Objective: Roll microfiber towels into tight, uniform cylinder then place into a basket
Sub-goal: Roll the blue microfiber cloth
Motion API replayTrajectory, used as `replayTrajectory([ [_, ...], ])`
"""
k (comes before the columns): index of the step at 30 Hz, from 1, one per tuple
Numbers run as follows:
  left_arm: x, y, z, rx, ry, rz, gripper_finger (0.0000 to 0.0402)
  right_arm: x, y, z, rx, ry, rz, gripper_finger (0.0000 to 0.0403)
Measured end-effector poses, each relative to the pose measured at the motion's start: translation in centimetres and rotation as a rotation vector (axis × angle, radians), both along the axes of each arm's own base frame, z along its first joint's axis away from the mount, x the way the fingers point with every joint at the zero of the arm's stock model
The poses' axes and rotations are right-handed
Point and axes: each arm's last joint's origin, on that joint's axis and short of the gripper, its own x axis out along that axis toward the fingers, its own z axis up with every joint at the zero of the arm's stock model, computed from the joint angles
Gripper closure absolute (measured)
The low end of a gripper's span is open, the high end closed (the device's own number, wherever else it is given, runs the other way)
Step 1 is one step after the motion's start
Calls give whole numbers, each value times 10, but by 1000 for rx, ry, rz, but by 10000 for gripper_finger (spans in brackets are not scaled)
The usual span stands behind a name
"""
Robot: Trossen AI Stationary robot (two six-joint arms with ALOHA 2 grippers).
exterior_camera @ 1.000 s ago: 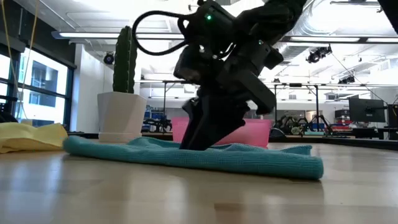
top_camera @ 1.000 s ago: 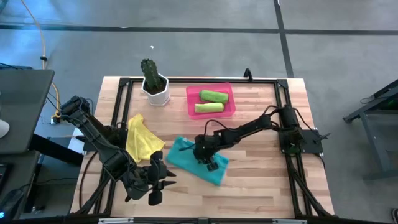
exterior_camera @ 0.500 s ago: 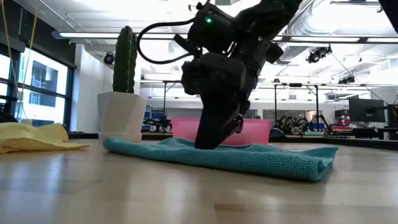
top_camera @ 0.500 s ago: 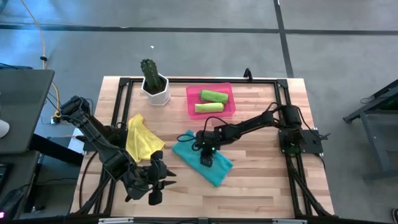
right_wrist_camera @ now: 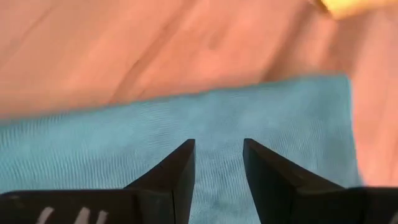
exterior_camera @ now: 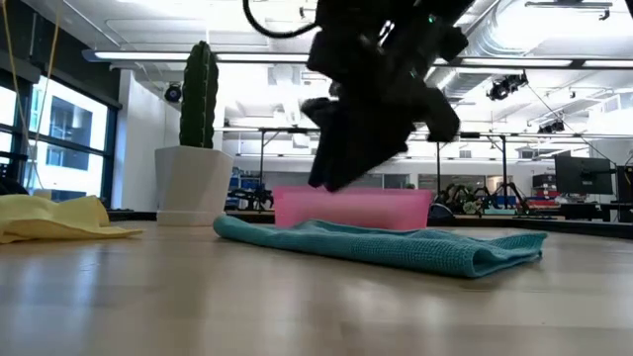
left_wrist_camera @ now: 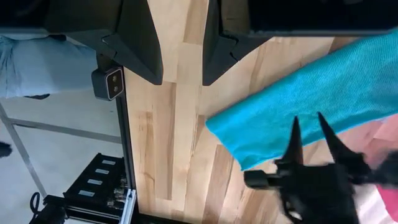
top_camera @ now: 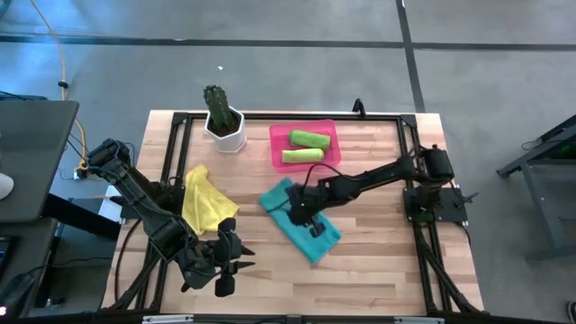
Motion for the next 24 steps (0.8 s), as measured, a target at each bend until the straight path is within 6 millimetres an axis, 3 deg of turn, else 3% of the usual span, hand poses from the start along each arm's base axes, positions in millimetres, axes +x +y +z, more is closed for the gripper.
replayTrajectory([
  [5, 0, 0, 0, -4, -3, 1, 300, 3, 2, -20, -125, 17, 214, 274],
  [15, 0, 0, 0, -1, -4, 2, 300, 6, -1, -42, -130, 68, 229, 274],
  [20, 0, 0, 0, 0, -4, 2, 300, 8, -3, -45, -12, 109, 36, 274],
  [24, 0, 0, 0, 0, -4, 2, 300, 9, -5, -46, 154, 157, -238, 274],
])
